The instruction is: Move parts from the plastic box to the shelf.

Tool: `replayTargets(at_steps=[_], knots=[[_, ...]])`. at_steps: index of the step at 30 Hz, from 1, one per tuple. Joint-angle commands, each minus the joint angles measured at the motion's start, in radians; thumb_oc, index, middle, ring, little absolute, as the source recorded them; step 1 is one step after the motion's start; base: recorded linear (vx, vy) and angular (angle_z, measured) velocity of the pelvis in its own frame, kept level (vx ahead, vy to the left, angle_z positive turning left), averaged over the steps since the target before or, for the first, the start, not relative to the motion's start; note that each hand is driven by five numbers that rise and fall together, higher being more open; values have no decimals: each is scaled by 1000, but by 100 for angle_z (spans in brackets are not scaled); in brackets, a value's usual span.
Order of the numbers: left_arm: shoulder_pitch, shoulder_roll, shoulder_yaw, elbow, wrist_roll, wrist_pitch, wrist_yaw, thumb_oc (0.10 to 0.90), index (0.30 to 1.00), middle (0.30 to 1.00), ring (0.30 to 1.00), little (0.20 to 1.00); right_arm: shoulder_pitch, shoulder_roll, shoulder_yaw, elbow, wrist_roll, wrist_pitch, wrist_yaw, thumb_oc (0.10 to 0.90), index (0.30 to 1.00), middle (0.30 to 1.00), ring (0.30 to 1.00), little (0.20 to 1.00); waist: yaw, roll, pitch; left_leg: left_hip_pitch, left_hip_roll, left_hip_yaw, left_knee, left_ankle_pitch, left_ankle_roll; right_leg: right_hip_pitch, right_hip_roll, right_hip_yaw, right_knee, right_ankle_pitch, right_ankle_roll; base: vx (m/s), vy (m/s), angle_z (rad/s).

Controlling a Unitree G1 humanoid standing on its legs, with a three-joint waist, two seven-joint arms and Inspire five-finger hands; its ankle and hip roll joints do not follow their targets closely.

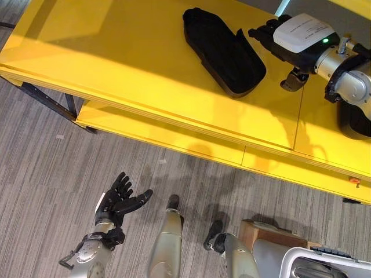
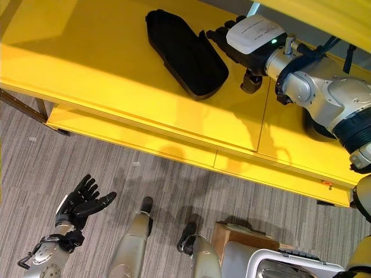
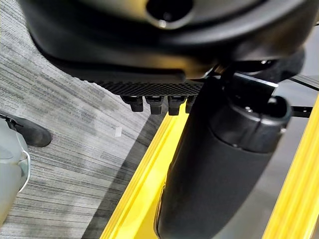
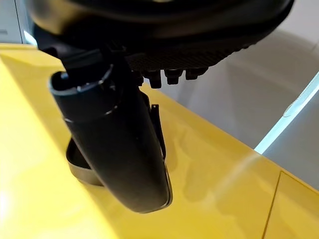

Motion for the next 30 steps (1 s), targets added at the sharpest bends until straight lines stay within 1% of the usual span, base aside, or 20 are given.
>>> replayTargets(at_steps=[1,9,19,30], knots=[[50,61,38,-112,0,-91,-9,900,1000,1000,1000,1000,-58,12,-60,19,9,28,-60,900,1000,1000,1000,1000,17,-9,-74,-22,62,-47,33,-62,-48,18,-65,18,40,1,37,0,0,0],[48,63,35,-126,0,-96,-7,900,1000,1000,1000,1000,-34,54,-96,30,30,27,-60,900,1000,1000,1000,1000,24,-4,-64,-28,62,-44,30,-60,-47,9,-65,20,47,0,37,0,0,0],[42,57,34,-128,-2,-100,1,900,1000,1000,1000,1000,1,100,-123,37,47,30,-58,900,1000,1000,1000,1000,35,-4,-50,-50,57,-51,49,-67,-43,-1,-67,16,57,-4,36,0,0,0],[51,52,47,-132,0,-107,7,900,1000,1000,1000,1000,39,120,-155,58,75,29,-58,900,1000,1000,1000,1000,44,-1,-32,-70,51,-54,58,-68,-40,-17,-69,16,69,-5,36,0,0,0]])
